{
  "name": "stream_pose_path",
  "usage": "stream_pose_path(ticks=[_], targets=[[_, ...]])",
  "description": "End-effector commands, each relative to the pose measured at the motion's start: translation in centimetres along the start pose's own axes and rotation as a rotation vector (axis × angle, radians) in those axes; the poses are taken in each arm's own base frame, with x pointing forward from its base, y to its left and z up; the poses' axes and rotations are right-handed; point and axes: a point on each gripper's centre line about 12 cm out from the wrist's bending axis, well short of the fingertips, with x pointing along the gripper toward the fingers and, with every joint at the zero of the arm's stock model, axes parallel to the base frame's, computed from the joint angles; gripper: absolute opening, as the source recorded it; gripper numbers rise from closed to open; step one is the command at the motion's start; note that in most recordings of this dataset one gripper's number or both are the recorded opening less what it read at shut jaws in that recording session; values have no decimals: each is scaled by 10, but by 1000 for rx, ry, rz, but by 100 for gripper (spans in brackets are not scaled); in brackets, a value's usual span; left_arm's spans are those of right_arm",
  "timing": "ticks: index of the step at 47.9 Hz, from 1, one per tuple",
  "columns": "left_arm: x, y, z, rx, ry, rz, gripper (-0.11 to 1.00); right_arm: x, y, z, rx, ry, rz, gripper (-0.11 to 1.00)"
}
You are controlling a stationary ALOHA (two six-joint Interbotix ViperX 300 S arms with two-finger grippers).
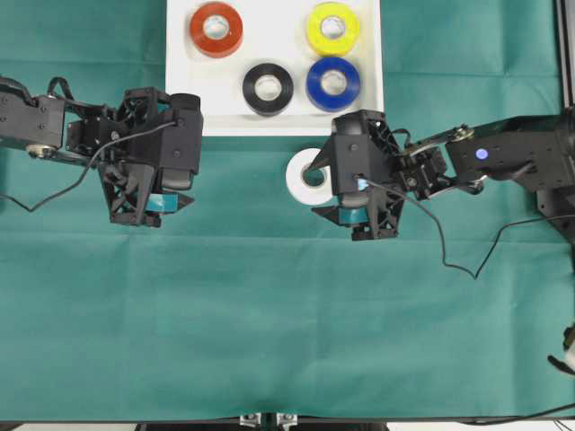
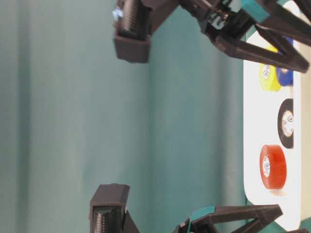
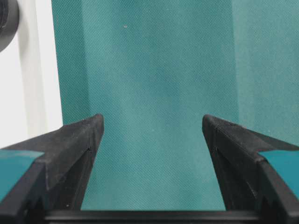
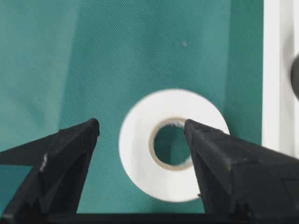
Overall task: Put the tape alternately from left to right into the white case.
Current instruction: 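Lower the right gripper into the white roll's core and close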
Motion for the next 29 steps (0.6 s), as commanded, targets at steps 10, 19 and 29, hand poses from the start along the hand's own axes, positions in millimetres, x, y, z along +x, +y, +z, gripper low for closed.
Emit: stream_pose_path(ticks=[10, 19, 29], targets=[[-6, -2, 6, 4, -28, -2, 88, 13, -1, 4, 9, 36, -27, 79], [-6, -2, 5, 3, -26, -3, 88, 21, -1, -3, 13, 64, -28, 79], [-6, -2, 5, 3, -28, -3, 88, 27, -1, -9, 16, 87, -29, 79]])
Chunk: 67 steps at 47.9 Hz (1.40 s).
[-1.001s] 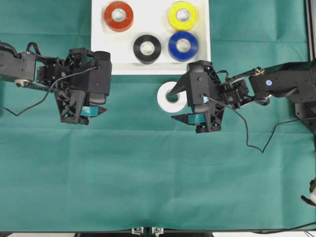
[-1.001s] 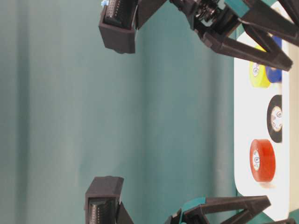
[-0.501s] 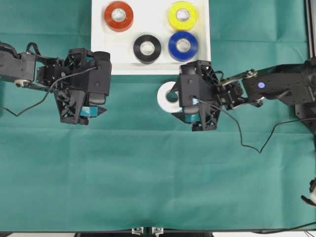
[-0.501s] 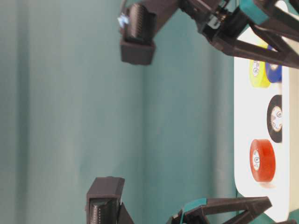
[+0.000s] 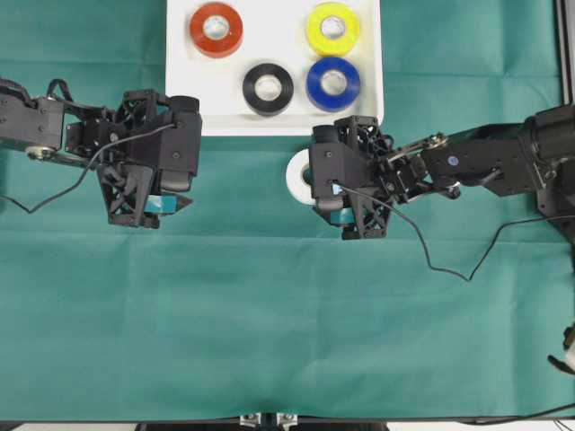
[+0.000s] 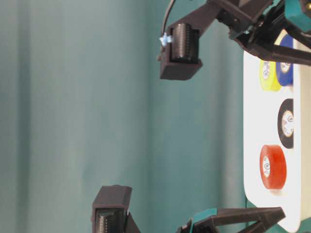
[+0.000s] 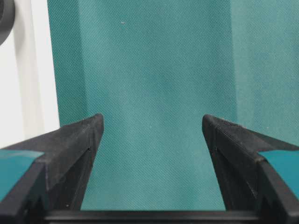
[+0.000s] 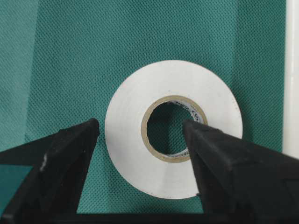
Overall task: Put the tape alternately from left to right into the white case.
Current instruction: 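Lower the right gripper into the white roll's core and close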
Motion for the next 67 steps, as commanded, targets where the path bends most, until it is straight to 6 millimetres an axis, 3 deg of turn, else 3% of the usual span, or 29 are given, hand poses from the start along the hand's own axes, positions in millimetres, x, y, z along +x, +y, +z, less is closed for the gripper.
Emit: stream_pose_path(ticks=[1, 27, 32, 38, 52, 67], targets=[[-7, -1, 8, 1, -34, 0, 88, -1, 3, 8, 2, -23, 8, 79], [-7, -1, 7, 0, -34, 0, 88, 7, 2, 8, 2, -7, 3, 74], [-7, -1, 8, 0, -35, 0, 88, 7, 3, 9, 1, -9, 3, 63], [-7, -1, 7, 1, -31, -1, 88, 7, 3, 11, 0, -15, 4, 34], [-7, -1, 6, 0, -26, -1, 88, -2, 12, 23, -14, -58, 25, 33], [-7, -1, 8, 1, -31, -1, 88, -38, 30, 44, -48, -165, 67, 33]])
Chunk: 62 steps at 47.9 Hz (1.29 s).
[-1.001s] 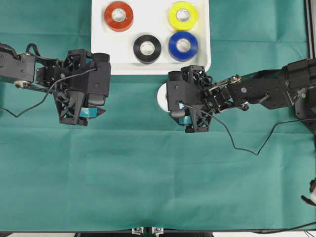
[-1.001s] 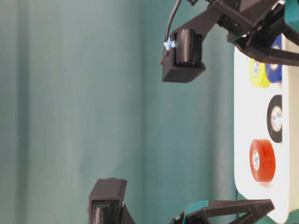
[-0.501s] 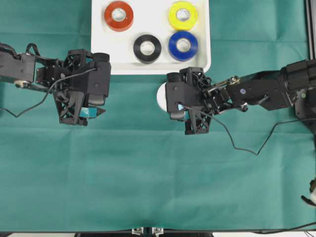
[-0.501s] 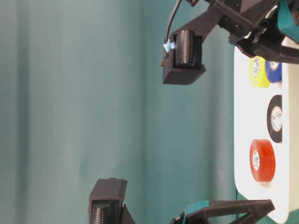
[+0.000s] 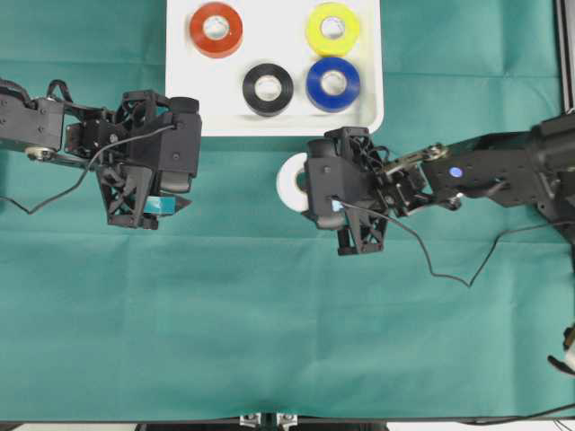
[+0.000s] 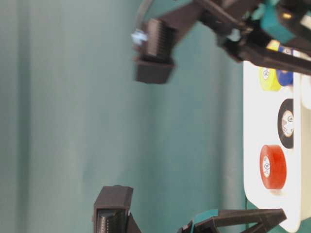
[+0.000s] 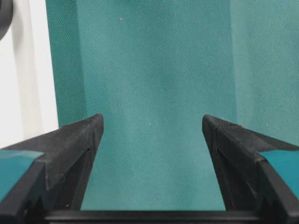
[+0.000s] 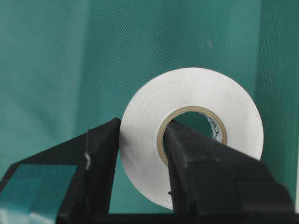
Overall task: Put the tape alternately from left to right into the white case.
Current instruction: 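Lower the right gripper into the white roll's core and close, then lift the white roll and carry it into the white tray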
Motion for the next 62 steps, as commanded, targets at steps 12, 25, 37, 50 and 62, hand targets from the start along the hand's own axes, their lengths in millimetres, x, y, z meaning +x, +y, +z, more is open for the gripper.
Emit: stream_pose_path(ticks=[12, 25, 37, 50, 62], targets=[[-7, -1, 8, -7, -35, -2, 88, -33, 7, 33, -14, -132, 26, 33], [-7, -1, 8, -16, -37, -1, 88, -34, 4, 35, -29, -133, 16, 33], [-8, -3, 10, -14, -45, -4, 88, -35, -33, 46, -24, -161, -61, 33], [-8, -6, 10, -5, -47, -10, 88, -33, -101, 52, 44, -190, -175, 33], [-7, -7, 10, -2, -47, -10, 88, -20, -147, 54, 112, -239, -203, 33]])
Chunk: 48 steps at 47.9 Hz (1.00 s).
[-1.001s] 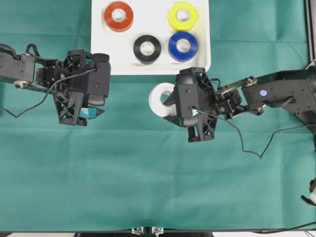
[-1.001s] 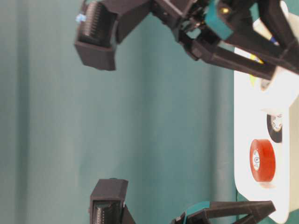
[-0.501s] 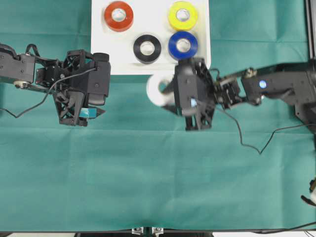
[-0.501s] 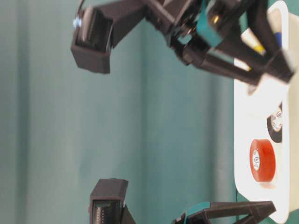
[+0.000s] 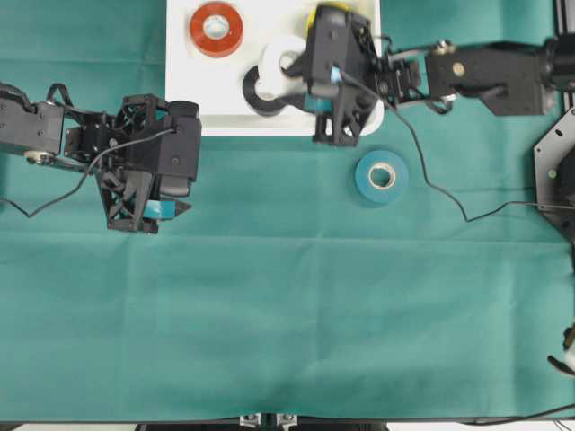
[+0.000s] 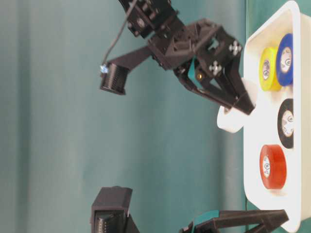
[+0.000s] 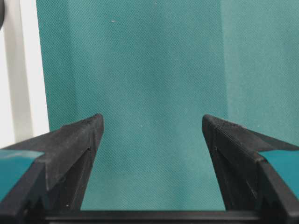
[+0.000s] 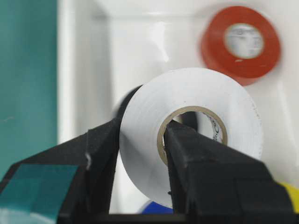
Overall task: Put the tape alternately from left to right into the white case.
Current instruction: 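Lift the white roll and carry it into the white tray, then lower the white roll between red and yellow rolls and release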
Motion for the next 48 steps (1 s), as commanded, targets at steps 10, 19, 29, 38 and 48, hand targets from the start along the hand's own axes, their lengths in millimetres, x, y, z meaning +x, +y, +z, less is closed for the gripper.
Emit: stream_pose_path(ticks=[10, 19, 29, 38, 48], targets=[[-6, -2, 9, 2, -40, -2, 88, 17, -44, 8, 63, -48, -47, 33], [-6, -2, 10, 4, -46, -1, 88, 25, -61, 3, 89, -42, -70, 33], [-6, -2, 10, 2, -46, -2, 88, 31, -63, 4, 88, -53, -61, 33], [-5, -2, 9, 4, -45, -1, 88, 34, -63, 5, 91, -56, -59, 33], [-6, -2, 11, 4, -49, -1, 88, 34, -63, 5, 88, -57, -59, 33]])
